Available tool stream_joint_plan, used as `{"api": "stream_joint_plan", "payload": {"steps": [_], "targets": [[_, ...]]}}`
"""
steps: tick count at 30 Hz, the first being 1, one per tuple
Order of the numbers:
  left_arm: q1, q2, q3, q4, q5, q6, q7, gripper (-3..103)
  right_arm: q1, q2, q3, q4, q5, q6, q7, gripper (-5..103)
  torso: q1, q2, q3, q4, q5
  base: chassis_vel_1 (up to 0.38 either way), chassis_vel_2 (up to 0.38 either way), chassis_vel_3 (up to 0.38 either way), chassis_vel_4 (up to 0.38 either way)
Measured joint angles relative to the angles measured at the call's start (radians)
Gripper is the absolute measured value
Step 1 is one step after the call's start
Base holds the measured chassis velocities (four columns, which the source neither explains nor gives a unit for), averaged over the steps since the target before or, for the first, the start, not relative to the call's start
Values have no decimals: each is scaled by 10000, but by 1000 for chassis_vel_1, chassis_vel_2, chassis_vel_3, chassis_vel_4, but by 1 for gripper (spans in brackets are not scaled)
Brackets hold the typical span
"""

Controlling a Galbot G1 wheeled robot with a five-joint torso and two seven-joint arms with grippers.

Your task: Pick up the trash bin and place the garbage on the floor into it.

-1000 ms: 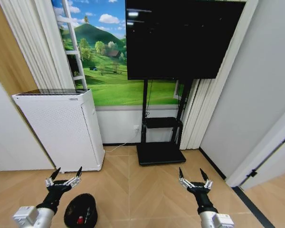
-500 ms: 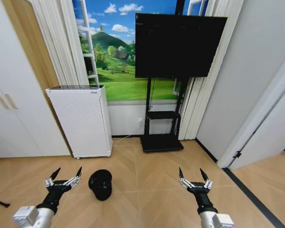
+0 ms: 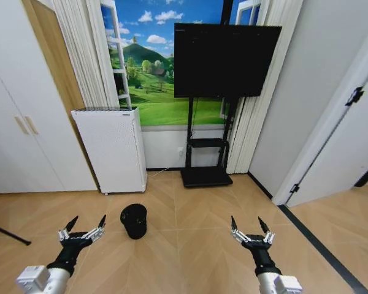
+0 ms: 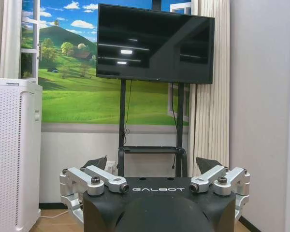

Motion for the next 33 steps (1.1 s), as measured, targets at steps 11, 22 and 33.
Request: {"api": "stream_joint_plan", "payload": {"steps": [11,22,33], "targets": [[3,-1,-2,0,1,1,-4,100,-5,1,0,-2,0,0,1,100,-8,0,-2,-8,13,275,-225,-291,266],[0,0,-1,0,1,0,4,100,6,1,-3,-1,0,0,1,100,8,-10,5,0,4,-51,4,44,-9],[0,-1,-1,0,1,0,0,100,0,1,-2,-1,0,0,0,100,-2,-7,-1,-1,6,-3,0,1,-10]]}}
